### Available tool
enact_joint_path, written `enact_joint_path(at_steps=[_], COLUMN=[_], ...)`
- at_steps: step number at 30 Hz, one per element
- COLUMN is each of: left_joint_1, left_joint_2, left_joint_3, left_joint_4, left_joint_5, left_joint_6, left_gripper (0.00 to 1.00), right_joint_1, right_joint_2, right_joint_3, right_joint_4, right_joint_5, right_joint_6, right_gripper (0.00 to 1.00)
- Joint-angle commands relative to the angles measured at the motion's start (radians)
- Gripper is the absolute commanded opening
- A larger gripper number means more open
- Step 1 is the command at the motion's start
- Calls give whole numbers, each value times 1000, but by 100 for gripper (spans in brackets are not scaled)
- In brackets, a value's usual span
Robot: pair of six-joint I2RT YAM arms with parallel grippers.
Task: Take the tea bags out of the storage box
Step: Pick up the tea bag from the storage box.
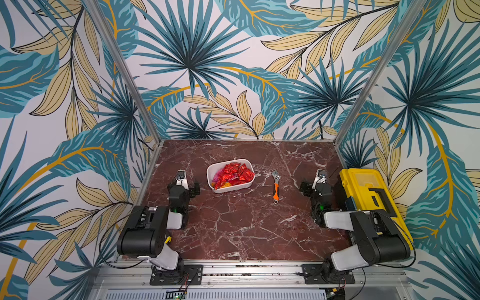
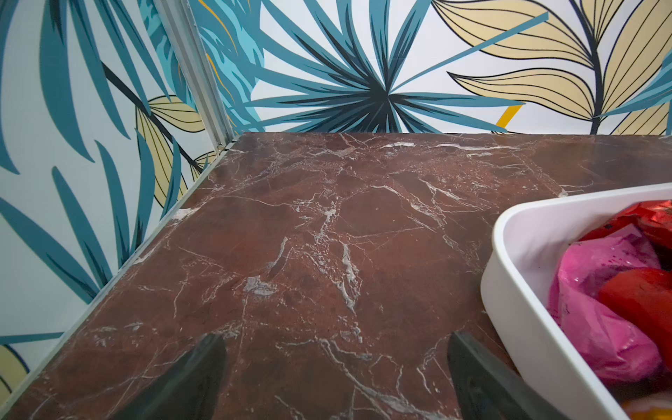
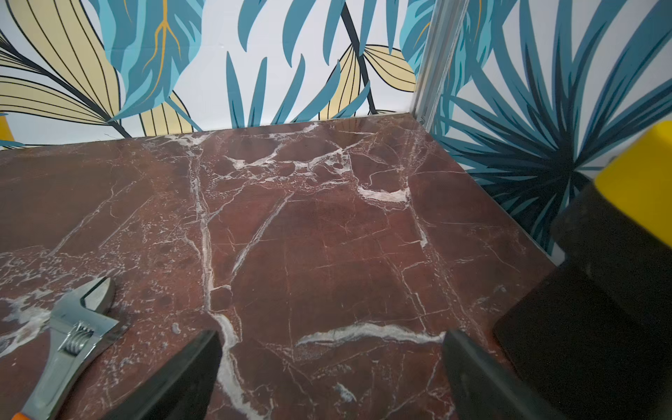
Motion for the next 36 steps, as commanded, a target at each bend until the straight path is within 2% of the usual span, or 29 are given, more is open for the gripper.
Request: enact_joint_path(at_steps=[1, 16, 18, 20, 27, 31, 36], left_joint_1=[9, 14, 13, 14, 14, 14, 14], left_joint_2=[2, -2, -19, -76, -274, -394, -487], left_joint_3=[36, 33, 22, 14, 114, 181, 318], left_joint_4=[3, 6, 16, -14, -315, -489, -864], left_joint_5=[17, 25, 27, -9, -68, -40, 94], left_joint_6=[0, -3, 1, -17, -54, -162, -352], left_gripper=[100, 100, 100, 100, 100, 100, 100], right_joint_1=[-3, -4, -3, -2, -2, -2, -1], right_joint_2=[6, -13, -79, -176, -471, -593, -589], right_joint_3=[11, 3, 20, 67, 62, 131, 279], right_joint_4=[20, 33, -55, -236, -384, -633, -997], right_joint_5=[12, 1, -29, -60, -81, -81, -279], right_joint_6=[-12, -29, -42, -37, 76, 291, 469], right_gripper=[99, 100, 100, 100, 99, 99, 99])
